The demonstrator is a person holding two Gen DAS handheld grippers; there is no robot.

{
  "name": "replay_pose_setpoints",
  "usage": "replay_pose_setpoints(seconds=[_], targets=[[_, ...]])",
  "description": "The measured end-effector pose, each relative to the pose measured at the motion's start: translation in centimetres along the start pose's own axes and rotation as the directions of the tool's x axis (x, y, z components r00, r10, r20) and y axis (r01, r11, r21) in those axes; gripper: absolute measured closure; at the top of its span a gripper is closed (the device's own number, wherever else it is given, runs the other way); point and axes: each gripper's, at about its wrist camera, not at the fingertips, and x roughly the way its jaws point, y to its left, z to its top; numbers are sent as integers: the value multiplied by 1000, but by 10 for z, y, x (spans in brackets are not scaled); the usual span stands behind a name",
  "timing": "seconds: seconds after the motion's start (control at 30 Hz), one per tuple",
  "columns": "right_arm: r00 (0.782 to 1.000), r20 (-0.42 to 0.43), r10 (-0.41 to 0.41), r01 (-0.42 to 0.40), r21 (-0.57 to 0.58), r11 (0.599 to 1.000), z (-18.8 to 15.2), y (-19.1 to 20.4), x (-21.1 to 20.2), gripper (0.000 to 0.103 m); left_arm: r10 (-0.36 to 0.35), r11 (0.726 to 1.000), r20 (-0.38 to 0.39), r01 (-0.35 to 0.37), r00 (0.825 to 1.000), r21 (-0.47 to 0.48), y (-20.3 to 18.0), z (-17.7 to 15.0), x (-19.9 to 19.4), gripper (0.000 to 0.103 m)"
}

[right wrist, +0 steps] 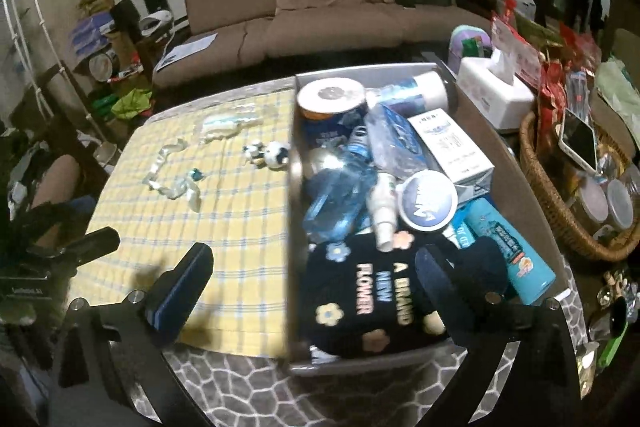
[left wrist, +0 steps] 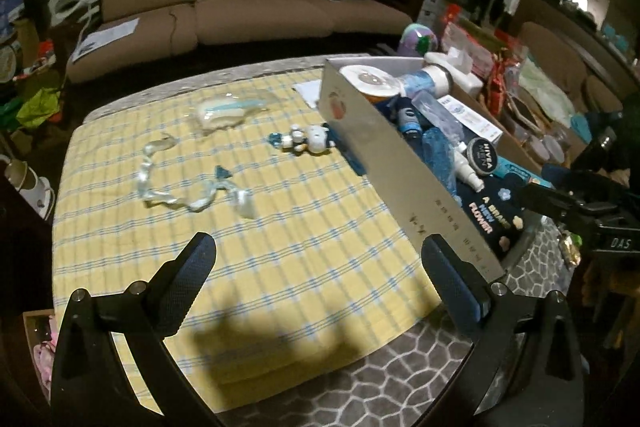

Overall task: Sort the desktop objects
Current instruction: 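Withdraw both open tools from the box back over the table, then grasp a small blue gem with the left tool while the right tool grasps another blue gem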

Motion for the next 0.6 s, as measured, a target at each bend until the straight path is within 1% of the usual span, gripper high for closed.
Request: replay_pose_setpoints(seconds=[0.13,0.2,0.3,0.37,0.43,0.53,0.6], targets=[[1000,20,23,-22,-31,999,0,25,0,0,7,999,25,-5,1000,-44,27,-7,-11,0],[999,27,41,-40,-51,998,0,38,5,0,18,997,40,-15,999,-70,48,-13,-16,0],[997,28,74,-71,-87,994,-3,61,17,0,42,993,43,-37,998,-108,83,-24,-15,0],[995,19,102,-100,-114,989,-5,75,29,0,66,989,40,-60,997,-134,108,-33,-11,0],[993,6,122,-120,-134,984,-9,86,43,0,69,986,37,-62,997,-157,126,-41,-5,0],[988,-21,154,-155,-161,975,-12,103,67,0,74,979,10,-70,997,-189,148,-50,10,0],[986,-32,164,-167,-173,971,-14,112,82,0,64,977,4,-62,998,-202,156,-54,21,0]])
